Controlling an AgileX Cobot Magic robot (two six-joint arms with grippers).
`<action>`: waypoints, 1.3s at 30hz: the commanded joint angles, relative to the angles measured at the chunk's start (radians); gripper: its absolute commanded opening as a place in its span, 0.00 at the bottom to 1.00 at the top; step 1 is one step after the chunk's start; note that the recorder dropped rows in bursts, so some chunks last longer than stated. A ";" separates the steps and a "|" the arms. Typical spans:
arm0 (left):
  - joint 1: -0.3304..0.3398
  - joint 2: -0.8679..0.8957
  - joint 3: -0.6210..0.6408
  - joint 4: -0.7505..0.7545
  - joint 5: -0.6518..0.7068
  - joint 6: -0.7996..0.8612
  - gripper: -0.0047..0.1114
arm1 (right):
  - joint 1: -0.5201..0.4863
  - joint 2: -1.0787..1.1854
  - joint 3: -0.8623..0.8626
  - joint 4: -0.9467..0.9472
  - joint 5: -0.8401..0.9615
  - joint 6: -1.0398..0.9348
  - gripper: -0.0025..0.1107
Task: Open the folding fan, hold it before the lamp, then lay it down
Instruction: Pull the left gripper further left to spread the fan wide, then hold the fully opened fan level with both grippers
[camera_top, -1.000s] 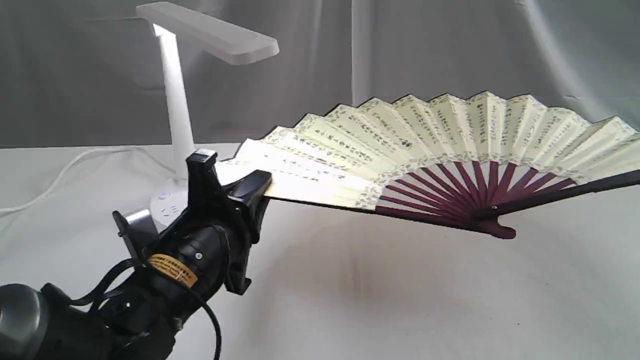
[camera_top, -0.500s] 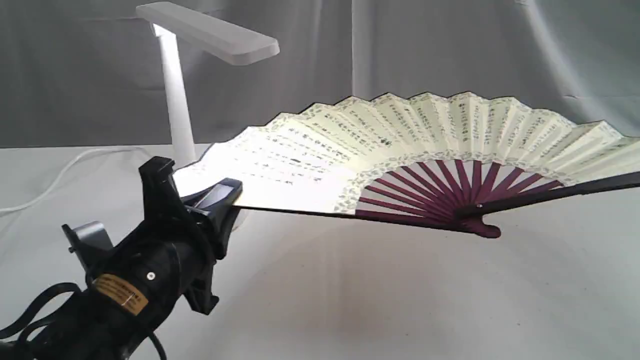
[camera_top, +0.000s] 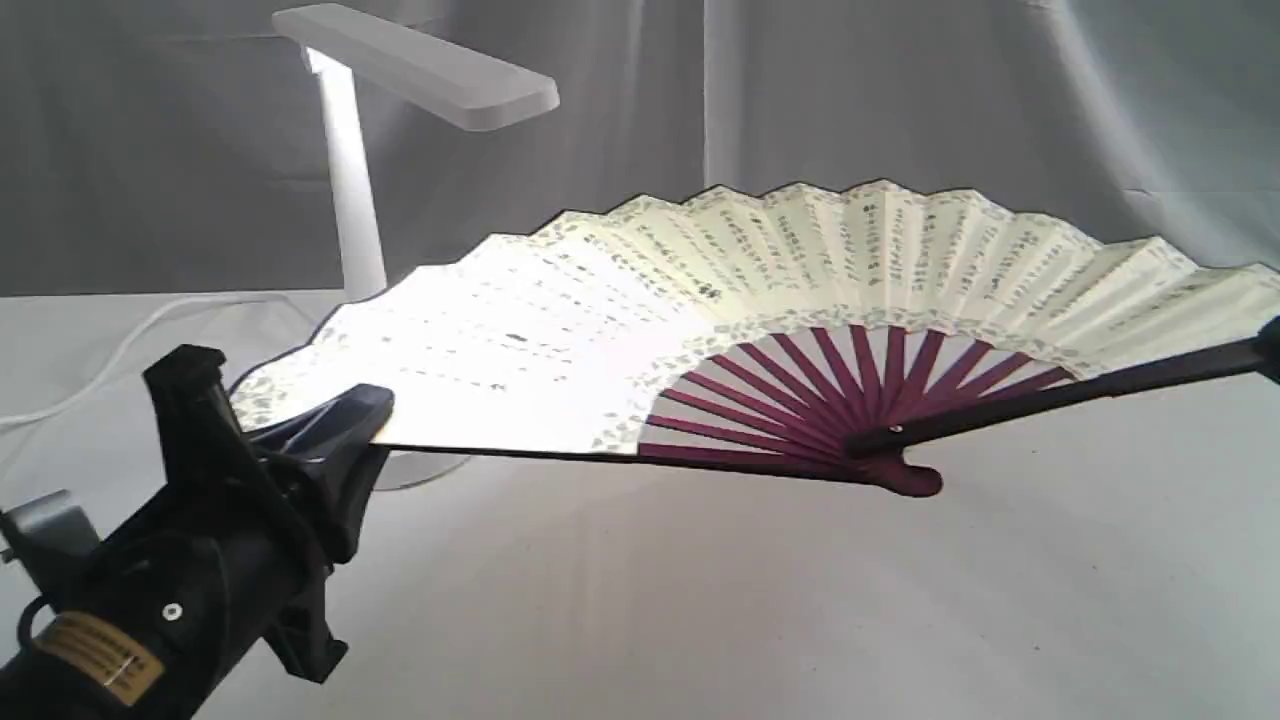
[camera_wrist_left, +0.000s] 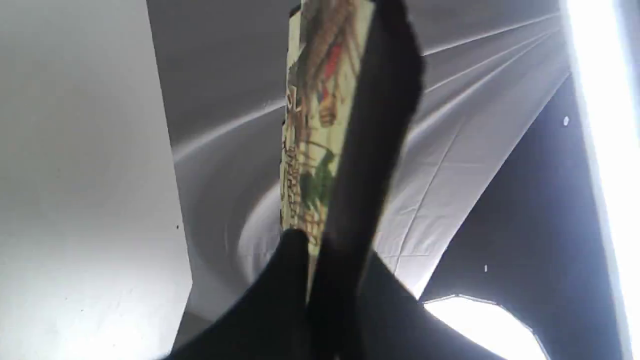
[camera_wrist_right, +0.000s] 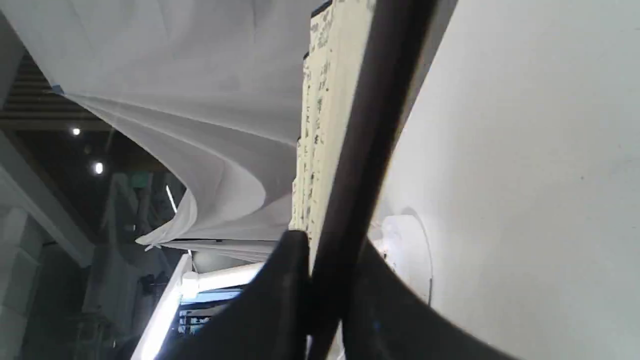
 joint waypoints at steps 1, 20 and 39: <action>0.017 -0.059 0.035 -0.185 -0.077 -0.032 0.04 | 0.047 -0.018 -0.006 0.045 -0.084 -0.057 0.02; 0.017 -0.291 0.159 -0.285 -0.077 0.052 0.04 | 0.202 -0.039 -0.006 0.045 -0.084 -0.044 0.02; 0.017 -0.344 0.159 -0.381 -0.077 0.118 0.04 | 0.300 -0.098 -0.055 0.045 -0.084 0.031 0.02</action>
